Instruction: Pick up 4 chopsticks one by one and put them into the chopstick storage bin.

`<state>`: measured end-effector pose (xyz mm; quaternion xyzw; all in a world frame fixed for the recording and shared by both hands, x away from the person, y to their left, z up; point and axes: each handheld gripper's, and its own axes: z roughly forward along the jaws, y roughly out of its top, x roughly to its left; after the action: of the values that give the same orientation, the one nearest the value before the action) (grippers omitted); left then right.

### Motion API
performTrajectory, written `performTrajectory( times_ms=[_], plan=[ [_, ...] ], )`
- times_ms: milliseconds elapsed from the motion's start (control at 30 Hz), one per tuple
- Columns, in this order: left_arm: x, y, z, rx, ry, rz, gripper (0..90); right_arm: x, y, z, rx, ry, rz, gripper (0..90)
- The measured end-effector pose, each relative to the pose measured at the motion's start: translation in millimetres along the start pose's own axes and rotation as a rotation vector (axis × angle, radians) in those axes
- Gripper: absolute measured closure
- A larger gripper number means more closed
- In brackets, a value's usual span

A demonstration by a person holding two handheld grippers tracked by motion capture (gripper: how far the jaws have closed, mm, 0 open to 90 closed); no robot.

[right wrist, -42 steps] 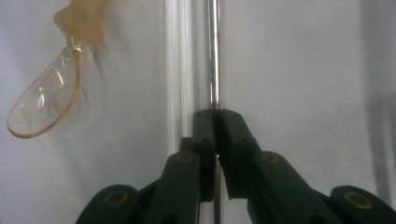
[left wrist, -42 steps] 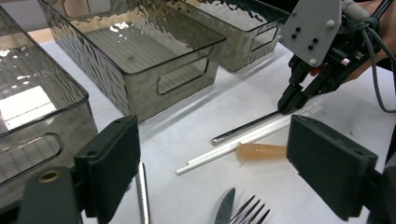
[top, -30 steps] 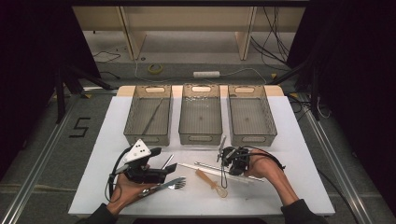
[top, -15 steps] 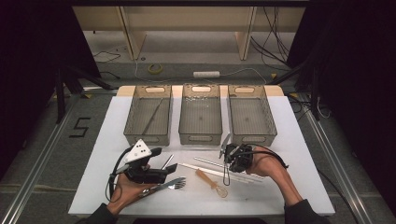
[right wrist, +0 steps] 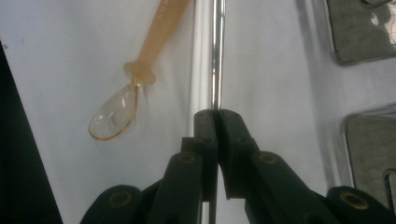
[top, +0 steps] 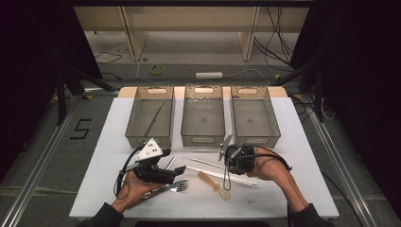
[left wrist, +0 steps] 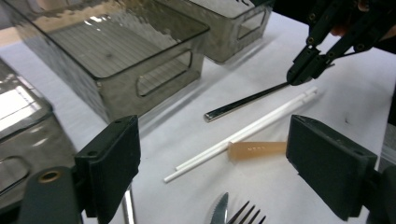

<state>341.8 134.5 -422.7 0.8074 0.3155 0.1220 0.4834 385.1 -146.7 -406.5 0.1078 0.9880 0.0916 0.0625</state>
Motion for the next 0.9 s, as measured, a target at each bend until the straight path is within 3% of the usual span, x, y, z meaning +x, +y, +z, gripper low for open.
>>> performTrajectory(
  times_ms=[333,567,833,900],
  plan=[
    [-8.0,7.0,27.0,0.106,-0.058,0.092,18.1,14.4,10.5,-3.3,-0.006,0.036,-0.067,87.0],
    [-18.3,5.3,36.9,0.186,-0.070,0.198,20.2,22.7,15.2,-6.2,-0.012,0.044,-0.091,87.0],
    [-27.2,1.5,38.2,0.221,-0.084,0.309,33.9,30.0,20.1,-7.3,-0.006,0.051,-0.127,86.9],
    [-28.0,1.2,38.1,0.226,-0.096,0.316,37.1,30.7,21.2,-6.0,-0.013,0.047,-0.141,86.9]
  ],
)
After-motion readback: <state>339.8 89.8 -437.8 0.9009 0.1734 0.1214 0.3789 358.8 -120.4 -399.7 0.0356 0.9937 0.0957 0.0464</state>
